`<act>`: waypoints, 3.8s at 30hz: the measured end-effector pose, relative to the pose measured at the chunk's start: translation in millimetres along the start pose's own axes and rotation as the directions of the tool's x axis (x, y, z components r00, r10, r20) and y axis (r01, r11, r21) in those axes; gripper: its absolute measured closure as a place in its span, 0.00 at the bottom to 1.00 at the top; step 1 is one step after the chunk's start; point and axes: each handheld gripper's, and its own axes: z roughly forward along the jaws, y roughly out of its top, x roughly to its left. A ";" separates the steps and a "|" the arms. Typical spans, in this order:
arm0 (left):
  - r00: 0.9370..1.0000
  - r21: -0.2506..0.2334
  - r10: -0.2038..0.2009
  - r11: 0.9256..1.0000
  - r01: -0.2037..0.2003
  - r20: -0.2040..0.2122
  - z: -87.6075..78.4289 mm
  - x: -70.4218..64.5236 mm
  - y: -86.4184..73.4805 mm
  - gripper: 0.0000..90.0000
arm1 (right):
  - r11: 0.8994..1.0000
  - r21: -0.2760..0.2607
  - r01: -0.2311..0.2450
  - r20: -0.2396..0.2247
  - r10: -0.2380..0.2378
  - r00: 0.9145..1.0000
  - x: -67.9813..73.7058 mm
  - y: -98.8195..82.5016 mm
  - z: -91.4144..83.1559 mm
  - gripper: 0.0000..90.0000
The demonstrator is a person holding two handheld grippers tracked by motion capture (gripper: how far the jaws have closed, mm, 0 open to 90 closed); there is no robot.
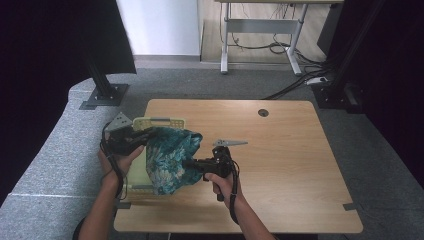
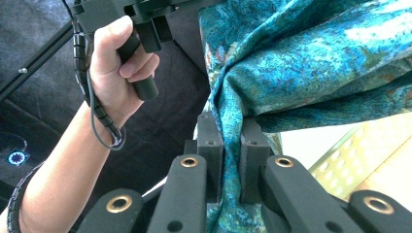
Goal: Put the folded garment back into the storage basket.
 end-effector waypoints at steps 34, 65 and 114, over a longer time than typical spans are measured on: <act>0.999 -0.007 -0.033 0.999 0.033 -0.020 -9.9 22.4 -11.5 0.92 | 1.000 0.018 0.005 -0.001 -0.005 1.000 -2.9 5.1 27.2 0.91; 0.998 -0.005 -0.057 0.998 0.057 -0.031 -6.2 56.6 -23.1 0.92 | 1.000 0.025 -0.002 0.010 0.002 1.000 -16.5 9.4 70.0 0.91; 0.985 0.048 -0.167 0.984 0.169 -0.040 9.9 101.6 -69.4 0.92 | 0.994 0.113 -0.003 0.089 -0.008 0.996 -38.9 -2.3 129.3 0.91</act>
